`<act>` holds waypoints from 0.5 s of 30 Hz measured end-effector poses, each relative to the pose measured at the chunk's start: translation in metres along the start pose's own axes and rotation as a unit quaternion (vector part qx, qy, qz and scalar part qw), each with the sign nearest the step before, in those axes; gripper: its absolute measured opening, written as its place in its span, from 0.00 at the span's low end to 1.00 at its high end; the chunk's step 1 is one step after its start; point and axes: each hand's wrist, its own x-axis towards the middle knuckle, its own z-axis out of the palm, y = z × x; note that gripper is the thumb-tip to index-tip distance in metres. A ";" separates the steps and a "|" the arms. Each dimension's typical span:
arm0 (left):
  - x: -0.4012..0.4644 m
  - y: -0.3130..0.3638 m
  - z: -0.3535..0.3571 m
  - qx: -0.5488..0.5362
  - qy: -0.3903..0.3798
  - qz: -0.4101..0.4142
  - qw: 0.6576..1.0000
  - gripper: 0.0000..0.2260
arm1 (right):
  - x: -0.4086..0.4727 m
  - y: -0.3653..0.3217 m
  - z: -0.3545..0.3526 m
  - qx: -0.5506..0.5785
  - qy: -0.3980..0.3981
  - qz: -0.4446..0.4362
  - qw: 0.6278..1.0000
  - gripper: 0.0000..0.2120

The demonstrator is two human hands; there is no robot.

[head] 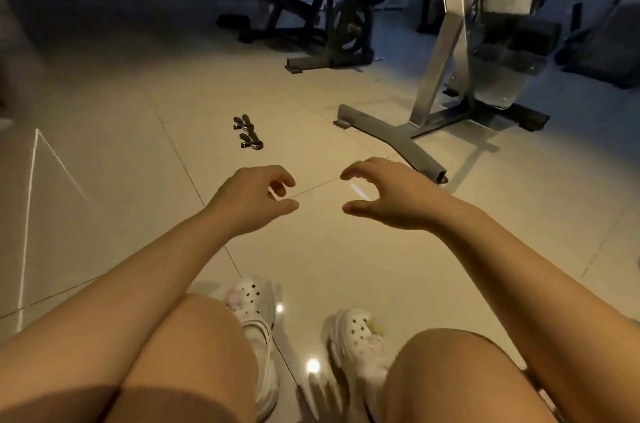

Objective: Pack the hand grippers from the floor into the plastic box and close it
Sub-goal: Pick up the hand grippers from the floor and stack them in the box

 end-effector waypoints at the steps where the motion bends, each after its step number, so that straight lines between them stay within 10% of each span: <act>1: 0.010 -0.006 -0.003 -0.008 -0.003 -0.001 1.000 0.11 | 0.012 0.000 0.001 0.011 0.005 -0.003 1.000 0.24; 15: 0.190 -0.063 -0.023 0.011 -0.062 0.034 0.997 0.09 | 0.167 0.053 0.014 0.023 0.041 0.050 0.998 0.22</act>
